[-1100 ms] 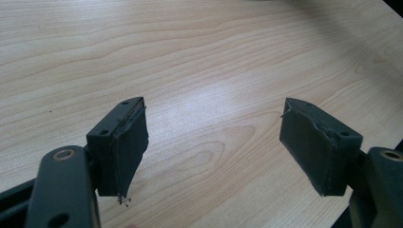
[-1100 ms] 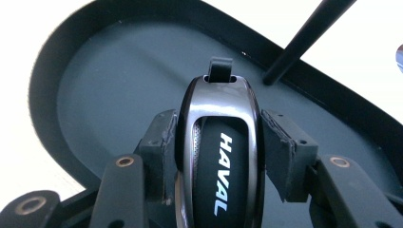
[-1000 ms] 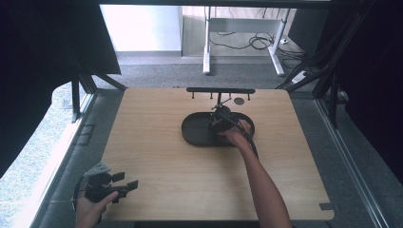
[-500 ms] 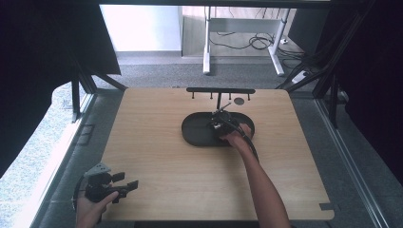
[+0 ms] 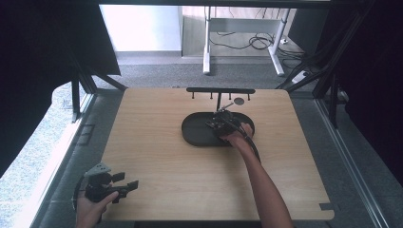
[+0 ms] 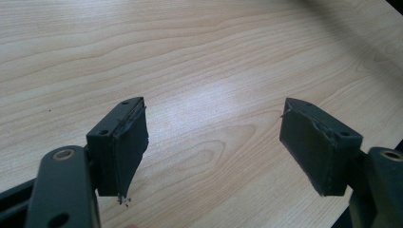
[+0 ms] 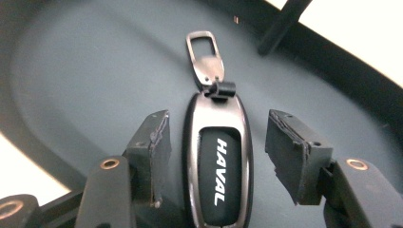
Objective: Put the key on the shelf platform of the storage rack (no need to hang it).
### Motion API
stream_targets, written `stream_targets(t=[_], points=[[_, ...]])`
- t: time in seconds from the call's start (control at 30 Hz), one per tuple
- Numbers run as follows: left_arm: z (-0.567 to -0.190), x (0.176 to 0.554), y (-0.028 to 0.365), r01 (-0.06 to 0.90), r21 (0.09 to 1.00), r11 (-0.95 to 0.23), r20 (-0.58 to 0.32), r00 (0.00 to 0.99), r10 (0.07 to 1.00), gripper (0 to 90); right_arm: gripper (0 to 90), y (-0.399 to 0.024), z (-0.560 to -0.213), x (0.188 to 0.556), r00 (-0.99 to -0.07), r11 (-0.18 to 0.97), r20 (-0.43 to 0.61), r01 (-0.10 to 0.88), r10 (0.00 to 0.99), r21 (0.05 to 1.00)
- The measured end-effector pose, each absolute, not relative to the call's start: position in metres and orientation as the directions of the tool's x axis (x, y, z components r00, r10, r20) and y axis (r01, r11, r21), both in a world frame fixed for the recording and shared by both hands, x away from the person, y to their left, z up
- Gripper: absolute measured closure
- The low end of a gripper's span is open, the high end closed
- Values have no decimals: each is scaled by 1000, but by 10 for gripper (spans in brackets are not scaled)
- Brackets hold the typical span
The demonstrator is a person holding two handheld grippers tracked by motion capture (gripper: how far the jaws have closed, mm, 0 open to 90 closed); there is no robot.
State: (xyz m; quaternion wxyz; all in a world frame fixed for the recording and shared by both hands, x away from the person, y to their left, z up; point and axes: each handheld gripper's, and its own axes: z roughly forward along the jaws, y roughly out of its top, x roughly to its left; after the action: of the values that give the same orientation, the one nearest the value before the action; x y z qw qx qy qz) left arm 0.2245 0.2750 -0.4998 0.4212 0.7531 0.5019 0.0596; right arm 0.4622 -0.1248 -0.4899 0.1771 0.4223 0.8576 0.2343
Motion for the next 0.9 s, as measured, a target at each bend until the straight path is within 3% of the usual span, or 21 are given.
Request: stream_targets(t=[0.43,0.9], points=[[-499,224,273,704,694,-148,-328,493,806,247,405,-133,-455,414,-648,532,-77,546,758,647],[-501,225,271,707,691,-149,-325,489,810,247,394,-165,-462,348,-693,493,-5,507,721,707]])
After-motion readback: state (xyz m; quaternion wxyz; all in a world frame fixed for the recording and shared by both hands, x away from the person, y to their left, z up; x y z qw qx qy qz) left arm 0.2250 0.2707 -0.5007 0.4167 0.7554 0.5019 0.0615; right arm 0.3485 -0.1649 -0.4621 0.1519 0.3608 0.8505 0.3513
